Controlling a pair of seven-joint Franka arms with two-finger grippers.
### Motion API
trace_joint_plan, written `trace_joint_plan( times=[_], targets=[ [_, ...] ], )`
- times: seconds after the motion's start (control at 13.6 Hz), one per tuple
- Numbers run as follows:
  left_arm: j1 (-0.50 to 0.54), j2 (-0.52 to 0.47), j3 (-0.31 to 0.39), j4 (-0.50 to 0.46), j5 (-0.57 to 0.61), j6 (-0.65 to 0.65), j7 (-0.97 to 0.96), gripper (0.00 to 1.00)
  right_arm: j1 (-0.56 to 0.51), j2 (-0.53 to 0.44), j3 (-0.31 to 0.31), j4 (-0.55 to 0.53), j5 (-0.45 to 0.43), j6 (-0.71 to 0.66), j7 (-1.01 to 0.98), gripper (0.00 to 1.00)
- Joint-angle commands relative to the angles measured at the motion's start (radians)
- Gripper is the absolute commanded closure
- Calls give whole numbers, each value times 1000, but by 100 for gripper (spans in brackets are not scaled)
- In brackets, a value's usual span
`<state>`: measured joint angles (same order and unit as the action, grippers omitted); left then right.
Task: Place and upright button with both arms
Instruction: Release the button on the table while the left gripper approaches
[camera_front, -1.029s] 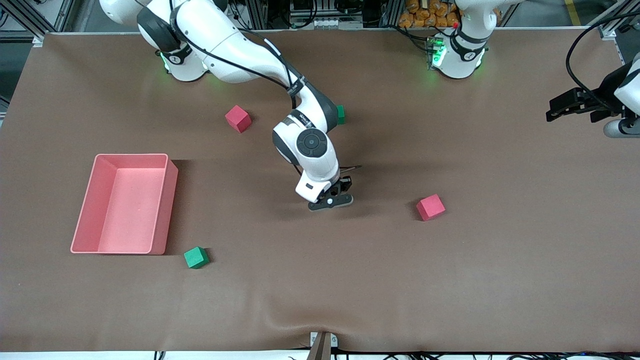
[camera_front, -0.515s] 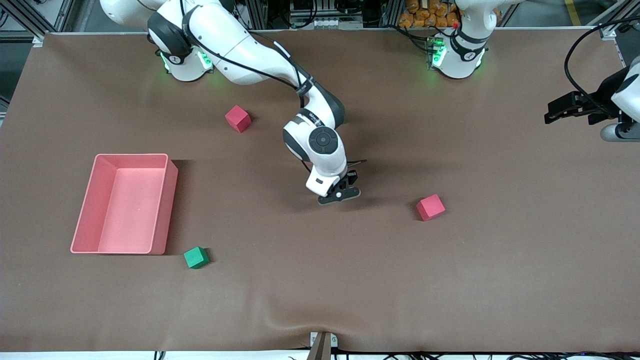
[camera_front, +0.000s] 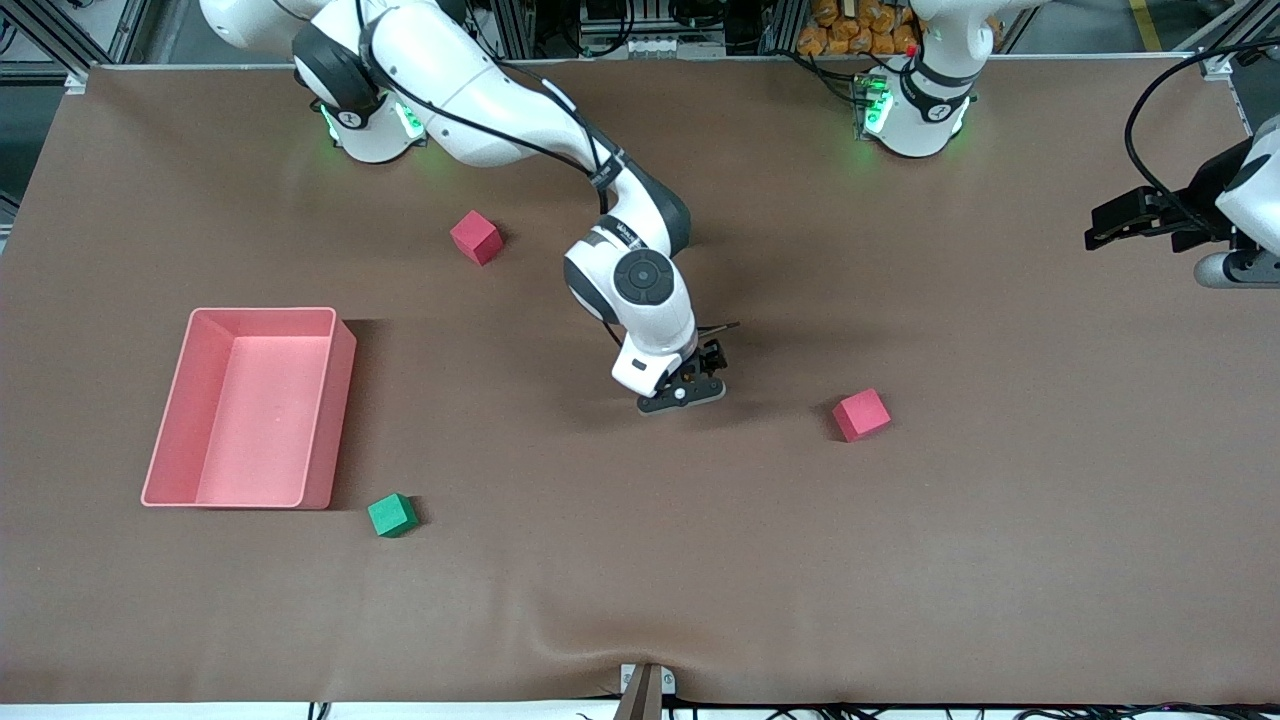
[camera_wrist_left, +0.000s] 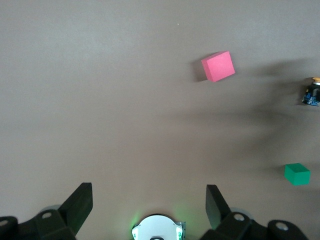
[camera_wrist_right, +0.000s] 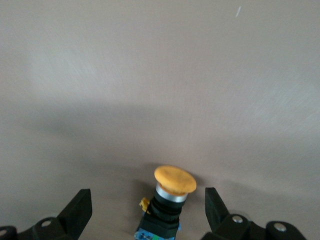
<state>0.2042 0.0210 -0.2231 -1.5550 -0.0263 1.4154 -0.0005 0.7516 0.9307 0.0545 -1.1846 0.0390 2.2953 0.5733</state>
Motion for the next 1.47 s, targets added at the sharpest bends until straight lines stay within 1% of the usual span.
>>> trace_joint_plan(
  times=[0.0,0.15,0.22,0.37,0.44,0.51,0.66,0.81,0.96,1.03,1.1,1.25,1.32,1.4],
  targets=[
    [3,10,-4,3,-17,0,2,0,-52,-96,4,-20,15,-95,-3,0],
    [-3,20,-8,4,-17,5,2,0,-98,-165,1,-29,10,-140,-4,0],
    [-6,33,-15,4,-15,10,2,0,-122,-200,1,-36,7,-187,-21,0],
    [-31,59,-28,12,-17,11,-25,0,-197,-291,1,-79,5,-282,-125,0],
    [-48,62,-30,12,-18,11,-64,0,-231,-338,1,-116,5,-307,-179,0],
    [-80,76,-30,13,-17,10,-113,0,-265,-386,1,-165,5,-312,-220,0],
    [-184,128,-28,13,-8,10,-224,0,-328,-476,-1,-252,5,-312,-278,0],
    [-267,187,-28,26,-7,13,-344,0,-401,-544,-1,-303,5,-365,-351,0],
    [-320,269,-28,78,-9,17,-375,0,-486,-602,-1,-311,4,-449,-397,0],
    [-339,290,-28,94,-18,17,-381,0,-520,-631,-1,-311,4,-497,-432,0],
    [-348,315,-36,104,-29,17,-381,0,-541,-656,-1,-311,4,-542,-467,0],
    [-426,378,-44,150,-50,20,-416,0,-575,-713,-1,-313,4,-614,-484,0],
    [-457,420,-45,177,-50,20,-443,0,-586,-739,-8,-311,-4,-629,-484,0],
    [-491,463,-47,202,-50,22,-463,0,-587,-781,-48,-313,-11,-646,-495,0]
  ],
)
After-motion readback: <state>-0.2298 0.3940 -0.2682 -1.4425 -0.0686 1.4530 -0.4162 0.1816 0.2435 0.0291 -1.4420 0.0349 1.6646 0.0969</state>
